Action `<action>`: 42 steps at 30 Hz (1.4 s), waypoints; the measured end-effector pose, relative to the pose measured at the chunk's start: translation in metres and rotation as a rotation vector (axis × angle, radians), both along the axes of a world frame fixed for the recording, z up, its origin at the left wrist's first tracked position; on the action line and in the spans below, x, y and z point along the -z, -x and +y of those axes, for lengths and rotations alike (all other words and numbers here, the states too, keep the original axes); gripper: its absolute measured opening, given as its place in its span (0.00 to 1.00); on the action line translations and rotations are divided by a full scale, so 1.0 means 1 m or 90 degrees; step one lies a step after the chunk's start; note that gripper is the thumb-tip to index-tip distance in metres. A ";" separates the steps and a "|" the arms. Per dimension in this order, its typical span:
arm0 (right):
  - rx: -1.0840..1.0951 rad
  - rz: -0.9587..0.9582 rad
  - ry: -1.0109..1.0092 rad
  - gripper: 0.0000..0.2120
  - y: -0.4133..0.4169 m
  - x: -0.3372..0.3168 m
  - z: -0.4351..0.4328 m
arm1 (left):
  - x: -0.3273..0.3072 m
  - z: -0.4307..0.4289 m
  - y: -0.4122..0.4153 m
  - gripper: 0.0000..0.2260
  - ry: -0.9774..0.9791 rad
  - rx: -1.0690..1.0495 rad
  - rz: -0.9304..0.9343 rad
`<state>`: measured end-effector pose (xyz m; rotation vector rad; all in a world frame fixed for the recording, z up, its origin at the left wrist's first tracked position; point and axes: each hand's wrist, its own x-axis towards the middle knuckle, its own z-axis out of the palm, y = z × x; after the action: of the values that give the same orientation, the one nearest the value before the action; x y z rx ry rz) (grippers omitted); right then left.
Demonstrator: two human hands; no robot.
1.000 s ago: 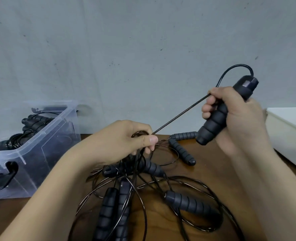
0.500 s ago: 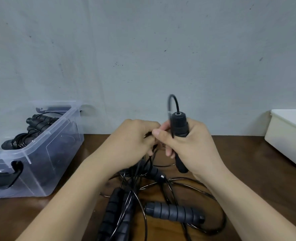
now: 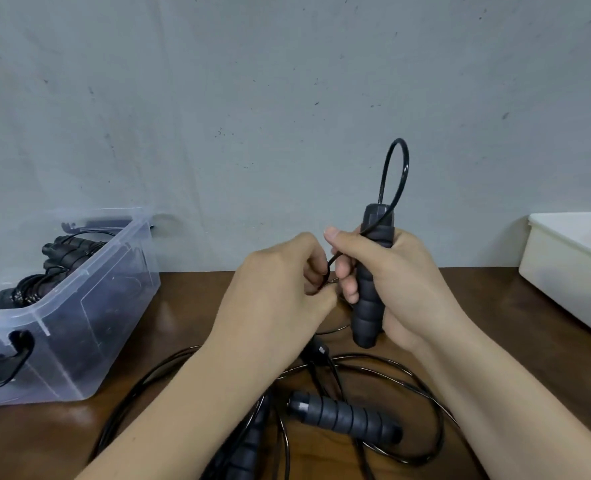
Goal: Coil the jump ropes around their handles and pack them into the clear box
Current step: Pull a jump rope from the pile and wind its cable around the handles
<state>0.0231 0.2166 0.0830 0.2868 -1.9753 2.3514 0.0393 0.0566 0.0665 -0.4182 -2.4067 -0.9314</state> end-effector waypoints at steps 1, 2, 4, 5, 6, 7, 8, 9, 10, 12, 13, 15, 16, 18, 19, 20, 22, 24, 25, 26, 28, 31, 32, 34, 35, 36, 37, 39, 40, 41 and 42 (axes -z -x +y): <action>-0.012 0.002 0.001 0.13 -0.002 -0.001 0.000 | 0.000 -0.001 0.002 0.09 -0.020 0.010 0.010; -0.027 0.006 0.001 0.13 -0.004 -0.002 -0.001 | 0.000 -0.001 0.004 0.08 -0.056 0.029 0.010; -0.054 0.019 -0.007 0.17 -0.009 -0.006 -0.001 | -0.002 -0.004 0.006 0.08 -0.142 0.101 -0.027; -0.066 0.025 -0.010 0.19 -0.011 -0.008 0.000 | -0.003 -0.006 0.008 0.08 -0.183 0.155 -0.060; -0.079 0.028 -0.011 0.19 -0.012 -0.010 0.000 | -0.003 -0.010 0.011 0.07 -0.212 0.211 -0.096; -0.091 0.031 -0.011 0.18 -0.014 -0.012 0.001 | -0.003 -0.014 0.014 0.07 -0.225 0.263 -0.133; -0.099 0.032 -0.010 0.18 -0.015 -0.013 0.001 | -0.002 -0.018 0.017 0.07 -0.226 0.306 -0.170; -0.098 0.034 -0.009 0.18 -0.016 -0.013 0.001 | -0.001 -0.021 0.020 0.08 -0.215 0.339 -0.207; -0.091 0.035 -0.009 0.18 -0.016 -0.014 0.002 | -0.001 -0.024 0.022 0.10 -0.201 0.358 -0.240; -0.062 0.035 -0.001 0.17 -0.016 -0.017 0.005 | -0.003 -0.027 0.021 0.14 -0.165 0.371 -0.278; -0.045 0.033 0.015 0.16 -0.015 -0.019 0.008 | -0.005 -0.028 0.020 0.16 -0.145 0.366 -0.282; -0.020 0.032 0.057 0.15 -0.013 -0.025 0.017 | -0.009 -0.031 0.019 0.22 -0.120 0.336 -0.285; -0.008 0.033 0.072 0.13 -0.011 -0.027 0.022 | -0.012 -0.032 0.019 0.23 -0.109 0.317 -0.285; 0.013 0.035 0.095 0.11 -0.009 -0.033 0.032 | -0.014 -0.036 0.022 0.23 -0.063 0.282 -0.287; 0.021 0.032 0.106 0.11 -0.007 -0.035 0.037 | -0.013 -0.039 0.024 0.23 -0.033 0.258 -0.288; 0.026 0.025 0.119 0.11 -0.005 -0.036 0.041 | -0.012 -0.044 0.028 0.23 -0.003 0.226 -0.290; 0.038 0.007 0.150 0.11 -0.001 -0.038 0.049 | -0.007 -0.053 0.035 0.23 0.061 0.159 -0.284; 0.052 -0.004 0.182 0.11 0.005 -0.035 0.051 | -0.004 -0.060 0.041 0.21 0.120 0.110 -0.259; 0.053 -0.007 0.205 0.11 0.008 -0.033 0.050 | -0.003 -0.062 0.042 0.20 0.146 0.095 -0.240; 0.050 -0.010 0.232 0.10 0.010 -0.030 0.047 | -0.003 -0.062 0.042 0.19 0.174 0.085 -0.216; 0.046 -0.010 0.265 0.09 0.013 -0.022 0.037 | -0.003 -0.056 0.039 0.18 0.230 0.071 -0.178; 0.025 -0.033 0.193 0.10 0.011 -0.011 0.017 | -0.009 -0.044 0.031 0.19 0.235 0.043 -0.146; -0.002 -0.049 0.146 0.11 0.008 -0.007 0.010 | -0.011 -0.042 0.029 0.19 0.230 0.041 -0.136; -0.084 -0.060 0.045 0.13 0.002 0.000 -0.001 | -0.012 -0.038 0.025 0.19 0.237 0.036 -0.115; -0.114 -0.051 0.001 0.13 -0.002 0.004 -0.005 | -0.013 -0.036 0.024 0.17 0.247 0.026 -0.100; -0.118 -0.034 -0.032 0.11 -0.004 0.006 -0.009 | -0.012 -0.036 0.023 0.14 0.259 0.014 -0.087; -0.096 -0.007 -0.057 0.10 -0.006 0.008 -0.011 | -0.011 -0.035 0.022 0.14 0.273 0.004 -0.087; -0.018 0.062 -0.105 0.09 -0.006 0.010 -0.012 | -0.011 -0.034 0.021 0.16 0.283 0.004 -0.108; 0.013 0.087 -0.128 0.10 -0.005 0.010 -0.010 | -0.012 -0.034 0.020 0.17 0.281 0.009 -0.111; 0.030 0.103 -0.149 0.10 -0.005 0.009 -0.008 | -0.012 -0.034 0.019 0.17 0.279 0.011 -0.110; 0.031 0.112 -0.164 0.10 -0.004 0.008 -0.005 | -0.012 -0.033 0.020 0.17 0.276 0.011 -0.109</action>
<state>0.0273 0.2113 0.0755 0.4355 -2.1686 1.9653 0.0195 0.0236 0.0784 -0.5336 -2.7682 -0.4581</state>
